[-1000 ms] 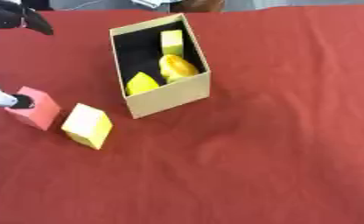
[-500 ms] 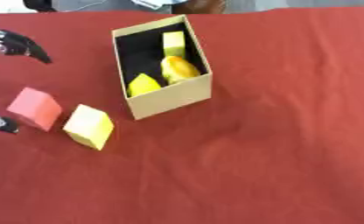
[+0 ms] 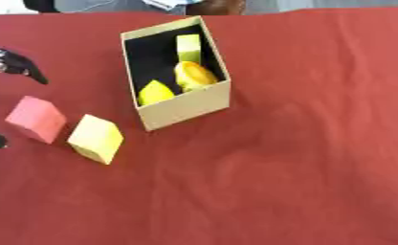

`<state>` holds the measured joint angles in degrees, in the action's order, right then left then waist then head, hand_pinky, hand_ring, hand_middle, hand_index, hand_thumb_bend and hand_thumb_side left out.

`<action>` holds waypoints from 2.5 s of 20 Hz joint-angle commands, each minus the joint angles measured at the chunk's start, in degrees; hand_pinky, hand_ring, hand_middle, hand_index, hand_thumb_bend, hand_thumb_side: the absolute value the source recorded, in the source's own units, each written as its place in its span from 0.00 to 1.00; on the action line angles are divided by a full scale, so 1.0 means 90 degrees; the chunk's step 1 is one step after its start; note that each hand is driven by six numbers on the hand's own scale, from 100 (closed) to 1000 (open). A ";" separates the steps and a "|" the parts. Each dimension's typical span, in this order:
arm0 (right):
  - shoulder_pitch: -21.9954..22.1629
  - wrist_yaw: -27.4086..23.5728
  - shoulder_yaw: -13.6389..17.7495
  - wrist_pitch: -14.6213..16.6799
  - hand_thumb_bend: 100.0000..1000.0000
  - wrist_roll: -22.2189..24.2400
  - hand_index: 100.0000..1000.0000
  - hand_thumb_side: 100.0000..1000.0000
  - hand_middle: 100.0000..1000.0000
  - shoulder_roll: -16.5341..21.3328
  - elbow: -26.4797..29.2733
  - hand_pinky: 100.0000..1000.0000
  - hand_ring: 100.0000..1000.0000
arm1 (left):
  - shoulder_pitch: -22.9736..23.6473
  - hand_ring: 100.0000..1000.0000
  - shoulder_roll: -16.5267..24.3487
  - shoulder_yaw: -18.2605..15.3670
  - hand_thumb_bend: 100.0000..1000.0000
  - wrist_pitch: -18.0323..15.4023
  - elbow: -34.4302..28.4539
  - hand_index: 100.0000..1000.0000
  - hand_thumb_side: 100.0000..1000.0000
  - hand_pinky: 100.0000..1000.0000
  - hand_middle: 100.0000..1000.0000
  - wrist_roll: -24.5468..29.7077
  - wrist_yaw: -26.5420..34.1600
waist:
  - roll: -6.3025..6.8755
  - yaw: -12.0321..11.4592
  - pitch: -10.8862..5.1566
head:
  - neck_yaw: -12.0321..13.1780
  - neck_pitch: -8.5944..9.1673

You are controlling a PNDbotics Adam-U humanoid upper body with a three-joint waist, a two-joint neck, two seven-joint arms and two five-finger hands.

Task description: Pick up objects on the table and place them in the box.

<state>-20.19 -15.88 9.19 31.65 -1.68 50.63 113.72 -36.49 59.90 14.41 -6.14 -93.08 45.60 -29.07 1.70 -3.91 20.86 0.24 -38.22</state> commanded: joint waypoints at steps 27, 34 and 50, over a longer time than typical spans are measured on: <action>0.0064 -0.0026 0.0099 -0.0012 0.00 0.0238 0.85 0.60 0.57 -0.0034 0.0097 0.94 1.00 | -0.0405 0.74 -0.0413 0.0098 0.25 -0.0033 0.1091 0.78 0.06 0.78 0.64 -0.0326 -0.0350 | -0.0095 0.0054 -0.0003 | 0.0149 0.0140; 0.0117 -0.0030 0.0128 -0.0034 0.00 0.0267 0.86 0.61 0.57 -0.0067 0.0097 0.94 1.00 | -0.0439 0.62 -0.0423 0.0058 0.12 -0.0020 0.0994 0.66 0.00 0.67 0.51 -0.0807 -0.0535 | -0.0089 0.0070 -0.0012 | 0.0148 0.0159; 0.0228 -0.0028 0.0145 -0.0023 0.00 0.0265 0.86 0.60 0.57 -0.0001 0.0097 0.93 1.00 | -0.1535 0.58 -0.0772 -0.0121 0.02 0.0031 -0.0875 0.64 0.00 0.65 0.47 -0.0667 -0.0196 | -0.0029 0.0041 -0.0139 | -0.0051 0.0027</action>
<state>-17.67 -15.88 9.87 31.27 0.53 48.75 113.72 -49.15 52.49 13.63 -5.83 -99.28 38.87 -31.47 1.46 -3.53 21.05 0.02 -37.81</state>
